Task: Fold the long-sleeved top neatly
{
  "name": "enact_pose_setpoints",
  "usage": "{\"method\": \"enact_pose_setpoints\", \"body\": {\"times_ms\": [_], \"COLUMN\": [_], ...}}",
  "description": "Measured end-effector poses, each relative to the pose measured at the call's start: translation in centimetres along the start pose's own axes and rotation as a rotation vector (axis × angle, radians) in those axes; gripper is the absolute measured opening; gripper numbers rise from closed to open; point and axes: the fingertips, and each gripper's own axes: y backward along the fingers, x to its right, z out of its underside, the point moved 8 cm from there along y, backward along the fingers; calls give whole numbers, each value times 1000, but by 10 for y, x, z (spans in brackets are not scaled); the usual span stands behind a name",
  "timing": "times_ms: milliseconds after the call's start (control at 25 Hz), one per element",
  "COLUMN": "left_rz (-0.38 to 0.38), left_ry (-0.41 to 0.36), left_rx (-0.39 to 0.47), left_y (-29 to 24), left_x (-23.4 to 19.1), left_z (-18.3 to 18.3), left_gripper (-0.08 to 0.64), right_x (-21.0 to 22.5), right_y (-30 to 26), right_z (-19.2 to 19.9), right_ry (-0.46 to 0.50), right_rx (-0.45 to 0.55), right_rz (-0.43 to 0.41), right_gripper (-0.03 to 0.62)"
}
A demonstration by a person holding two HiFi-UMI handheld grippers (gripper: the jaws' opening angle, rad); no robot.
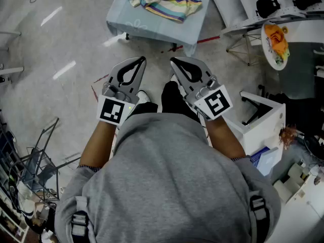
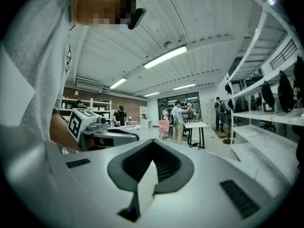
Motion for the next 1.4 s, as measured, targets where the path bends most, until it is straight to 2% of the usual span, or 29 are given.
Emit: {"method": "enact_pose_setpoints", "body": {"times_ms": [160, 280, 400, 520, 600, 760, 840, 960, 1040, 1160, 1240, 1320, 1400], "left_rz": [-38, -62, -82, -96, -91, -95, -94, -90, -89, -83, -78, -83, -80], "left_ry": [37, 53, 71, 102, 99, 110, 99, 67, 58, 52, 54, 62, 63], "left_rx": [-7, -4, 0, -33, -6, -50, -27, 19, 0, -51, -53, -56, -61], "left_y": [36, 51, 54, 55, 52, 48, 46, 45, 46, 49, 49, 49, 50], "left_x": [20, 36, 51, 65, 76, 95, 102, 110, 114, 121, 123, 123, 123], "left_z": [-2, -7, -12, -12, -14, -16, -17, -20, -21, -22, -23, -23, -23], "left_gripper": [17, 17, 17, 17, 17, 18, 18, 18, 34, 116, 173, 254, 280], "right_x": [-23, -32, -32, -31, -30, -29, -28, -27, -27, -28, -29, -29, -30], "right_y": [25, 40, 57, 74, 86, 107, 115, 123, 128, 130, 130, 130, 128], "right_z": [8, 4, 8, 8, 6, 6, 5, 4, 4, 5, 6, 6, 7], "right_ry": [25, 19, 0, -25, -23, -14, -2, 12, 14, 9, 8, 5, 2], "right_rx": [-62, -43, -51, -33, -26, -25, -26, -28, -29, -46, -59, -66, -72], "right_rz": [-24, -23, -41, -49, -52, -46, -42, -30, -20, -41, -63, -80, -86], "right_gripper": [6, 6, 8, 8, 8, 8, 8, 80, 122, 228, 294, 338, 378]}}
